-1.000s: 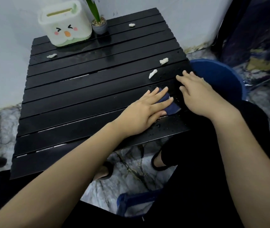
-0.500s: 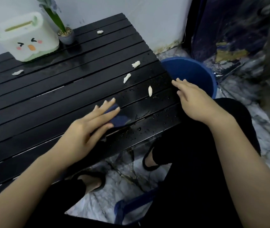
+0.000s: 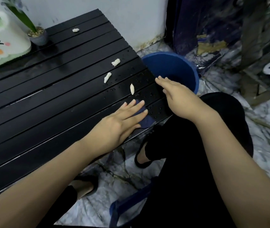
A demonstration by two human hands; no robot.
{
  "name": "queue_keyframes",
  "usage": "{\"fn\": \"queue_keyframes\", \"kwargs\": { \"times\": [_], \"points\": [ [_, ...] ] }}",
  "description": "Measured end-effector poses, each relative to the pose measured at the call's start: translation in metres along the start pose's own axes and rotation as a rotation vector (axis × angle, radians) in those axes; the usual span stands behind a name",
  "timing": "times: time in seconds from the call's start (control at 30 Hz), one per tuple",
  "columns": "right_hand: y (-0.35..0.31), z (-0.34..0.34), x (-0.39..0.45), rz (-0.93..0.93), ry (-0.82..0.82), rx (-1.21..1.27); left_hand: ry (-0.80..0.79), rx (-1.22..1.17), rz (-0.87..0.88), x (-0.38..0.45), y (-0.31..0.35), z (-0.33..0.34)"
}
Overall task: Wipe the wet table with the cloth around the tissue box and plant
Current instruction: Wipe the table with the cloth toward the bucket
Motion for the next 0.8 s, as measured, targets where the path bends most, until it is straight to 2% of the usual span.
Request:
{"fn": "queue_keyframes", "kwargs": {
  "times": [0.17,0.3,0.43,0.5,0.6,0.8],
  "points": [
    [0.011,-0.002,-0.012,0.093,0.027,0.215,0.025,-0.082,-0.035,0.033,0.003,0.005],
    [0.018,0.003,-0.03,0.135,0.019,0.301,0.113,-0.287,-0.201,0.014,-0.009,-0.017],
    [0.019,0.013,-0.049,0.152,0.044,0.414,0.213,-0.193,-0.358,-0.035,-0.045,-0.053],
    [0.022,0.017,-0.058,0.167,0.033,0.45,0.17,-0.151,-0.342,-0.056,-0.059,-0.054],
    [0.026,0.021,-0.066,0.183,-0.03,0.521,0.009,-0.153,-0.219,-0.066,-0.051,-0.03],
    [0.032,0.023,-0.068,0.185,-0.079,0.521,0.006,-0.07,-0.05,-0.014,-0.02,-0.008]
  ]
}}
Point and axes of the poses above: each hand's wrist, its own x-axis towards the middle knuckle, its own z-axis out of the palm, y = z × x, the point moved 8 cm from there along x, towards the middle knuckle, and after that the axes turned 14 degrees about x, right-handed, at the moved point
